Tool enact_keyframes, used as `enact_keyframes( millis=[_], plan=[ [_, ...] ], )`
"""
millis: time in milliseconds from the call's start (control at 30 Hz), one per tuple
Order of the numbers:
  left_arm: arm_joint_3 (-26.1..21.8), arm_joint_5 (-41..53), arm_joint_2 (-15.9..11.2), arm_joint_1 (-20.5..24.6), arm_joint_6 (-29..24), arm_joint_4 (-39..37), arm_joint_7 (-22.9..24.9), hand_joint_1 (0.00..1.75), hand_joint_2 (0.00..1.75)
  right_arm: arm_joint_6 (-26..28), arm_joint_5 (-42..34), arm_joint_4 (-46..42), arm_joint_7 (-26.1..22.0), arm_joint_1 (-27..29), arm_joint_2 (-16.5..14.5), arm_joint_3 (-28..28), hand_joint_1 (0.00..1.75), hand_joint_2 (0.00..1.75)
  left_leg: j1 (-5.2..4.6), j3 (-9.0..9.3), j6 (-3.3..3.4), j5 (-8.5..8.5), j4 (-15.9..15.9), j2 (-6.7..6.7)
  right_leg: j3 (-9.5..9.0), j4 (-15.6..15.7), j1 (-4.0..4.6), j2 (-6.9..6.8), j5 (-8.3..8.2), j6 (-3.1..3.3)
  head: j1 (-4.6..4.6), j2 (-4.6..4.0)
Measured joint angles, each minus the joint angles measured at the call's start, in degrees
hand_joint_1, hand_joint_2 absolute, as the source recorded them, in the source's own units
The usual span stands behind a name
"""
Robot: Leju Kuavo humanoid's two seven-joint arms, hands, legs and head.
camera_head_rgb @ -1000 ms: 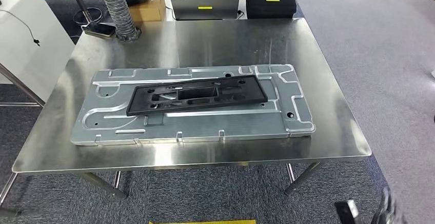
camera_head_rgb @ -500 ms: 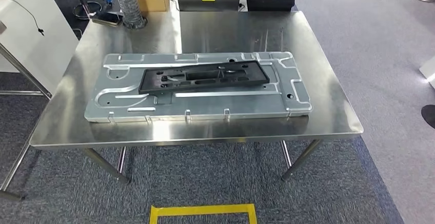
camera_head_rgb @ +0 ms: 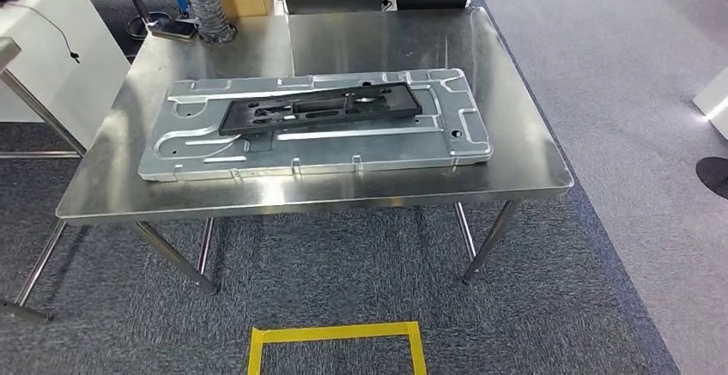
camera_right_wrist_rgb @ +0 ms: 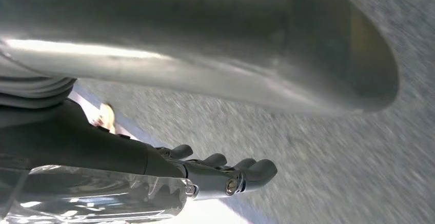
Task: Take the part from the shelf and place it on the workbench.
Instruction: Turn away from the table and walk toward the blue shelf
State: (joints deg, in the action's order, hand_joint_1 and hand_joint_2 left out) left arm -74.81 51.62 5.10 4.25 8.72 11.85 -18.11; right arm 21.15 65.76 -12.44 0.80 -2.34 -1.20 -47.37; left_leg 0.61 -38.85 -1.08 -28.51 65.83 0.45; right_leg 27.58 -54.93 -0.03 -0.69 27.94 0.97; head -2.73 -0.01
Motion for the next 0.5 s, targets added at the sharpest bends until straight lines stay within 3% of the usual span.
enact_keyframes(
  millis=[33, 67, 100, 133, 167, 233, 267, 333, 367, 400, 467, 500],
  plan=[
    [0.01, 0.07, -0.05, -0.04, 0.19, 0.0, -0.08, 0.0, 0.0, -1.4, 0.16, 0.16, 1.28, 0.0, -0.28, 0.14, 0.0, 0.0, 0.01, -0.37, -0.18, -2.24, 4.32, -0.01, 1.64, -0.35, 0.12, -0.04, -1.01, 0.16, 0.0, -0.01],
    [0.02, 0.17, -0.12, -0.02, 0.4, 0.0, -0.17, 0.0, 0.0, -2.83, 0.22, 0.31, 2.22, 0.0, -0.57, 0.23, 0.0, 0.0, 0.03, 0.16, -0.3, -2.63, 7.13, -0.01, 3.31, -0.78, 0.23, -0.07, -1.96, 0.13, 0.0, 0.0],
    [0.07, 0.36, -0.19, 0.02, 0.65, 0.0, -0.26, 0.0, 0.0, -4.16, 0.28, 0.44, 2.97, -0.04, -0.82, 0.32, 0.0, 0.0, 0.03, 1.95, -0.32, -1.58, 7.37, -0.01, 4.98, -1.33, 0.3, -0.08, -2.82, 0.02, 0.0, 0.0],
    [0.16, 0.54, -0.22, 0.09, 0.81, 0.0, -0.3, 0.0, 0.0, -4.95, 0.31, 0.5, 3.22, -0.06, -0.96, 0.39, 0.0, 0.0, 0.04, 4.9, -0.2, -0.48, 4.24, -0.02, 6.08, -1.86, 0.31, -0.07, -3.36, -0.15, 0.0, 0.0],
    [0.3, 0.79, -0.25, 0.22, 0.94, 0.0, -0.34, 0.0, 0.0, -5.6, 0.3, 0.54, 3.34, -0.07, -1.08, 0.45, 0.0, 0.0, -0.04, 8.4, -0.04, -0.55, -0.29, -0.04, 7.08, -2.44, 0.39, -0.04, -3.81, -0.38, 0.0, 0.0],
    [0.76, 1.36, -0.29, 0.47, 1.15, 0.0, -0.62, 0.0, 0.0, -6.56, 0.33, 0.57, 3.05, -0.11, -1.23, 0.52, 0.0, 0.0, -0.26, 13.0, 0.63, -2.26, -7.24, -0.12, 8.2, -3.2, 0.5, -0.07, -4.74, -0.93, 0.01, 0.0],
    [1.04, 1.73, -0.31, 0.53, 1.25, 0.0, -0.82, 0.0, 0.0, -7.07, 0.45, 0.58, 2.76, -0.12, -1.31, 0.57, 0.0, 0.0, -0.44, 13.65, 1.09, -2.83, -8.81, -0.14, 8.47, -3.27, 0.47, -0.09, -5.28, -1.26, 0.01, 0.0],
    [1.51, 2.33, -0.32, 0.42, 1.39, 0.0, -1.17, 0.0, 0.0, -7.99, 0.77, 0.61, 2.06, -0.07, -1.42, 0.68, 0.0, 0.0, -0.47, 12.83, 2.12, -1.95, -9.11, 0.04, 8.87, -3.34, 0.29, 0.03, -5.79, -1.92, 0.02, 0.01],
    [1.7, 2.54, -0.33, 0.41, 1.43, 0.0, -1.22, 0.0, 0.0, -8.4, 0.9, 0.65, 1.68, -0.02, -1.49, 0.73, 0.0, 0.0, -0.43, 12.23, 2.65, -1.27, -9.17, 0.16, 9.3, -4.13, 0.19, 0.19, -4.62, -2.23, 0.02, 0.01],
    [1.88, 2.72, -0.33, 0.42, 1.44, 0.0, -1.25, 0.0, 0.0, -8.69, 0.97, 0.7, 1.24, 0.04, -1.58, 0.76, 0.0, 0.0, -0.34, 11.47, 3.09, -0.5, -9.27, 0.27, 9.95, -5.96, 0.09, 0.34, -2.27, -2.5, 0.02, 0.01],
    [2.3, 2.97, -0.38, 0.47, 1.45, 0.0, -1.19, 0.0, 0.0, -9.16, 1.05, 0.84, 0.25, 0.03, -1.81, 0.85, 0.0, 0.0, -0.41, 9.56, 3.56, 0.99, -9.22, 0.32, 11.57, -12.53, -0.23, 0.49, 4.07, -2.88, 0.02, 0.01],
    [2.46, 3.03, -0.42, 0.47, 1.47, 0.0, -1.15, 0.0, 0.0, -9.39, 1.11, 0.89, -0.24, -0.02, -1.91, 0.91, 0.0, 0.0, -0.48, 8.55, 3.57, 1.76, -9.18, 0.31, 12.09, -16.07, -0.34, 0.49, 6.09, -3.01, 0.01, 0.01]
  ],
)
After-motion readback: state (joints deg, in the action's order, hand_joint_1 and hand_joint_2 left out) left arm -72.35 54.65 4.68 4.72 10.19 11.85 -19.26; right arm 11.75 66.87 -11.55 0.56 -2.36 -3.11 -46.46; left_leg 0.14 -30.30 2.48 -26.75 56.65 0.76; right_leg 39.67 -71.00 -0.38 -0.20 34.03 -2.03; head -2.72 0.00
